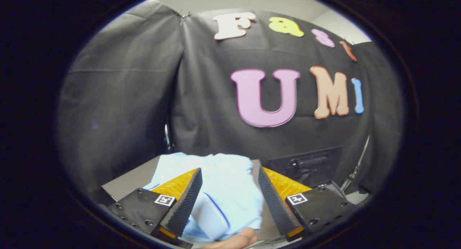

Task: Put the clothes into the washing machine and then close the washing machine lid.

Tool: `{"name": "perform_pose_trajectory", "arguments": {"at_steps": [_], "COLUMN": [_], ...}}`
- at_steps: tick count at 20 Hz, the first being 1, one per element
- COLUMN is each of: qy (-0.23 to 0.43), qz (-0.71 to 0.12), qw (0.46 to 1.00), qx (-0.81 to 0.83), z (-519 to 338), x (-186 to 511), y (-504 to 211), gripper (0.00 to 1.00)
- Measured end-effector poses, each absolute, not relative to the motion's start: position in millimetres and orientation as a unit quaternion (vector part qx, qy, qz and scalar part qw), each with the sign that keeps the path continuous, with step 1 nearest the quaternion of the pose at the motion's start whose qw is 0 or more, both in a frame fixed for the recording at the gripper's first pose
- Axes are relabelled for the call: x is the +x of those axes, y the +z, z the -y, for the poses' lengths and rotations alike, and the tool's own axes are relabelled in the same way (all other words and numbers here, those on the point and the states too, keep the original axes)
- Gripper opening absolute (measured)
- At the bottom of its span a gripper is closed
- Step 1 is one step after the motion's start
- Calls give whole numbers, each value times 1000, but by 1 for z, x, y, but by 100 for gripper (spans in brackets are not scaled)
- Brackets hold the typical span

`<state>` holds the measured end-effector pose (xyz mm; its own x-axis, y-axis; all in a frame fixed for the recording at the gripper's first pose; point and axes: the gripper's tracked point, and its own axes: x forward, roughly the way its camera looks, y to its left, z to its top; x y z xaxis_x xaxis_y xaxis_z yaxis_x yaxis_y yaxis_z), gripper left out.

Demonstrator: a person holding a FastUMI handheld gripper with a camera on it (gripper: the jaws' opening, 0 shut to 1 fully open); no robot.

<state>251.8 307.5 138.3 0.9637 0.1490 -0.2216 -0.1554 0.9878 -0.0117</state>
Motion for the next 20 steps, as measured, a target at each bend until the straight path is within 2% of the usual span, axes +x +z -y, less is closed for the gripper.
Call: {"name": "perform_pose_trajectory", "arguments": {"at_steps": [6, 13, 19, 20], "qy": [103, 102, 59, 45], "qz": [-292, -276, -312, -317], "qw": [945, 954, 944, 943], "qx": [-103, -55, -88, -93], "z": [-341, -369, -373, -372], "x": [266, 286, 280, 278], "y": [79, 80, 77, 78], "gripper": [96, 94, 56, 56]}}
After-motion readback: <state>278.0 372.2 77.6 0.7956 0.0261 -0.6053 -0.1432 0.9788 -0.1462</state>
